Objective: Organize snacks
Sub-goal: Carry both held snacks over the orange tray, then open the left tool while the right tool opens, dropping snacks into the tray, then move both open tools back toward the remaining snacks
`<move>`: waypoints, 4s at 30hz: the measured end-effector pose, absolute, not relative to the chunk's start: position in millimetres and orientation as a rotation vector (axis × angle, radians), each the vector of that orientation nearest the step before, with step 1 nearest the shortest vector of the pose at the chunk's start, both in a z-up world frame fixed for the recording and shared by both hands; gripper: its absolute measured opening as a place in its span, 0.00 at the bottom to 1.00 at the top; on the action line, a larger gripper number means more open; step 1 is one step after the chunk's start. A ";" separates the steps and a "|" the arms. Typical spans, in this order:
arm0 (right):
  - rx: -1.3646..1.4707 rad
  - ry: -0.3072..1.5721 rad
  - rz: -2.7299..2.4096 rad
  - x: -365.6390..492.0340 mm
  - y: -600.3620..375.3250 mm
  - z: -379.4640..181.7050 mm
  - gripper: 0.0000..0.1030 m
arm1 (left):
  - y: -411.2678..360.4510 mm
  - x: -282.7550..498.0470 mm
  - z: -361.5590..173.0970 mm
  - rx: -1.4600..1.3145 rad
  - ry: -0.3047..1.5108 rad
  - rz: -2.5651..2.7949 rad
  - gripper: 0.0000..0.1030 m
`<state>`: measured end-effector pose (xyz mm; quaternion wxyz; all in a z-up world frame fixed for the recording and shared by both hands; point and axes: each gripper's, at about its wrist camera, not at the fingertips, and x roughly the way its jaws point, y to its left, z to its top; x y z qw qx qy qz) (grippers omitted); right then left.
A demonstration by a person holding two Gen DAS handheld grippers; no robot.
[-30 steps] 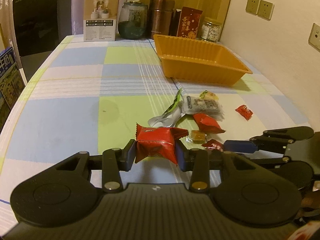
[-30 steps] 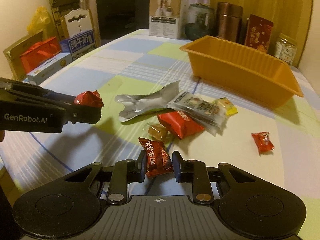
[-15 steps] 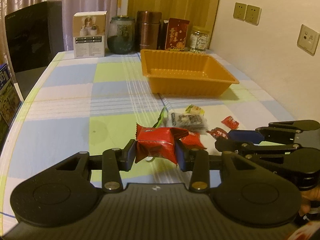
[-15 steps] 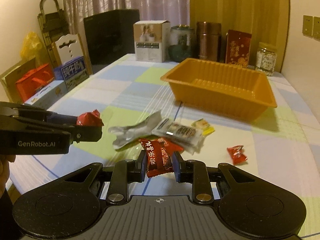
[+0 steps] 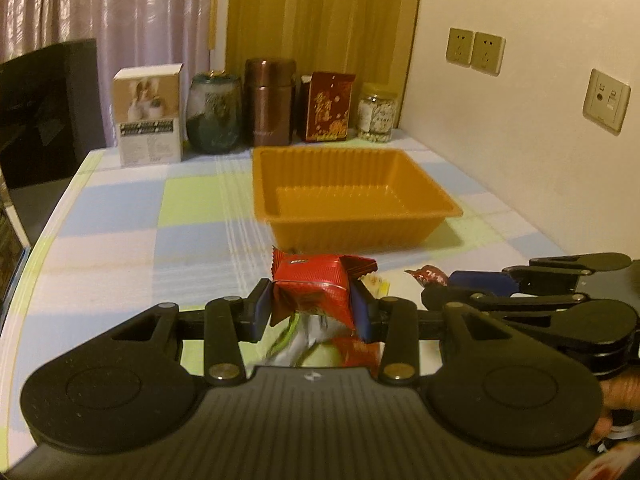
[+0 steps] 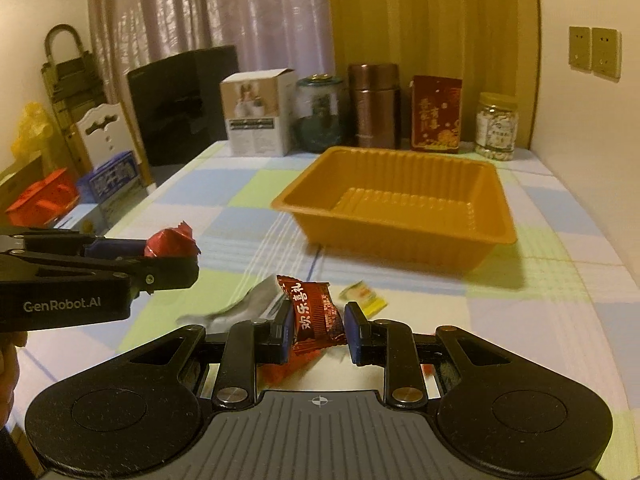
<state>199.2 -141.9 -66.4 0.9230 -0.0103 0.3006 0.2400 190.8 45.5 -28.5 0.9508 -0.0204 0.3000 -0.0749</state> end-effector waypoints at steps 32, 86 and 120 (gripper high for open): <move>0.027 0.558 0.357 326.8 -143.6 -37.6 0.26 | 47.0 317.4 -24.1 -0.078 0.539 -0.186 0.37; 0.119 0.604 0.256 388.4 -154.5 -63.6 0.27 | 40.6 376.8 -54.0 -0.018 0.587 -0.170 0.53; 0.111 0.534 0.244 373.9 -161.9 -53.9 0.59 | 43.4 360.8 -41.4 -0.041 0.563 -0.161 0.53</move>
